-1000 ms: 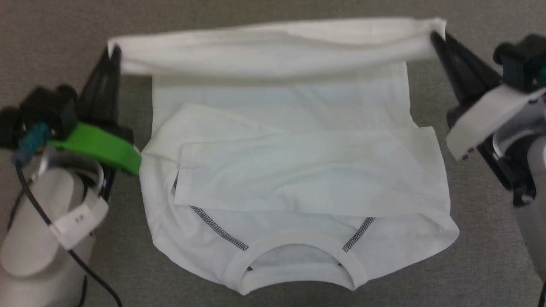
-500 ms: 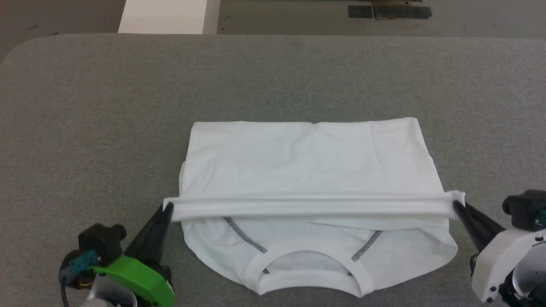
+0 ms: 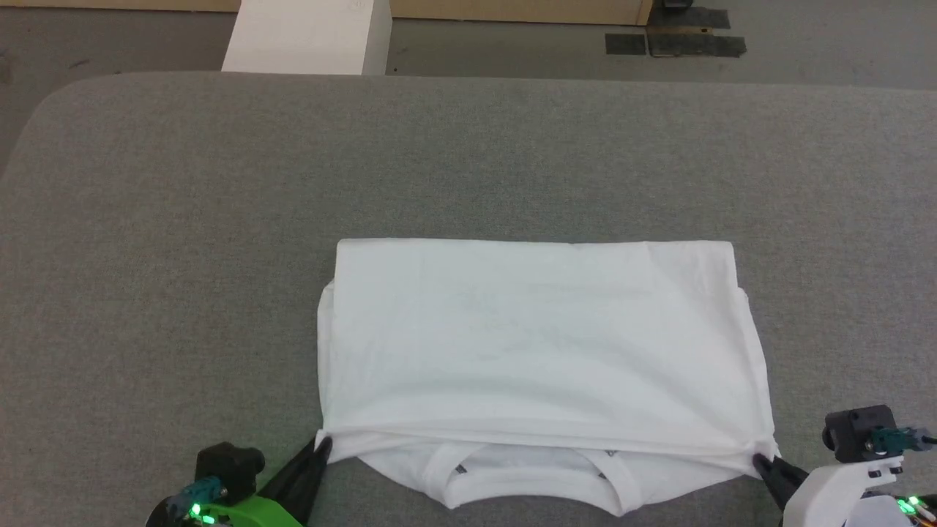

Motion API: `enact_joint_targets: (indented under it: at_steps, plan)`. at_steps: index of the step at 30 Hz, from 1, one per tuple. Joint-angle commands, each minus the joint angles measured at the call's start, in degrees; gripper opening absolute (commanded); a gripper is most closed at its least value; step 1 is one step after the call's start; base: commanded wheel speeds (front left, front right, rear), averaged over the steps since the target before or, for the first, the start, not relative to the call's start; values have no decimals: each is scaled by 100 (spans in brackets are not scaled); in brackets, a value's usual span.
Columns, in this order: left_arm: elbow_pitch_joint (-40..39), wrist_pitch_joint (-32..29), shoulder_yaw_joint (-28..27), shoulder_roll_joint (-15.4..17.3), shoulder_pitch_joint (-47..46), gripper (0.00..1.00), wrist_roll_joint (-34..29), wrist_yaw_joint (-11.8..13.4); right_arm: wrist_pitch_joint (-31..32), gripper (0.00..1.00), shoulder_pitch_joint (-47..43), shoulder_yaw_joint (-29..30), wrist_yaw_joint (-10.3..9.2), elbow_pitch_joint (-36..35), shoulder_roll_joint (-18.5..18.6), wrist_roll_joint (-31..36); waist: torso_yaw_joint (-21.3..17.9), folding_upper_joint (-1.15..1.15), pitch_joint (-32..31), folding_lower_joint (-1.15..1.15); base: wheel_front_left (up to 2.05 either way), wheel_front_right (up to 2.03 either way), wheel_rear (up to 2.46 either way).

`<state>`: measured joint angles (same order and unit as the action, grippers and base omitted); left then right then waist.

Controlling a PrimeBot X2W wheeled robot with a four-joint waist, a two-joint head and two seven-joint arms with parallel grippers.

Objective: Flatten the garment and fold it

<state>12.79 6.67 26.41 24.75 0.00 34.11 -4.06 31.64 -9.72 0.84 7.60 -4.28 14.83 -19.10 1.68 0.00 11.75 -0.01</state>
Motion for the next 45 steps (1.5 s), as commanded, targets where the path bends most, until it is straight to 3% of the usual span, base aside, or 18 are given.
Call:
enact_joint_targets:
  at_steps: [1, 8, 16, 22, 30, 38, 45]
  plan:
    - [125, 2, 10, -44, -61, 100, 9, -24, -53, 100, -22, -11, -11, 56, -64, 3, -4, 0, -31, 1, 0, 0, 0]
    - [199, 384, -183, -106, 84, 100, 79, 162, -111, 100, -181, 261, -11, -56, -303, -100, 27, 0, -287, 1, 0, 0, 0]
    - [-334, 792, -789, -145, 248, 100, -54, 602, -187, 100, -365, 925, -11, -775, -729, -102, 78, 0, -524, 1, 0, 0, 0]
    - [-806, 829, -1426, -505, -32, 100, -507, 810, -770, 100, 79, 1192, -11, -754, -988, -191, 119, 0, -546, 1, 0, 0, 0]
    - [-913, 831, -2158, -1268, -479, 100, -1212, 672, -1060, 100, 932, 1189, -11, 345, -1159, -195, 97, 0, -452, 1, 0, 0, 0]
    - [-684, 832, -2474, -1755, -703, 100, -1826, 333, -258, 100, 1748, 1270, -11, 1657, -1192, -160, 60, 0, -379, 1, 0, 0, 0]
    - [-603, 832, -2560, -1931, -830, 100, -2128, 99, 469, 100, 2091, 1187, -11, 2298, -1194, 27, 100, 0, -307, 1, 0, 0, 0]
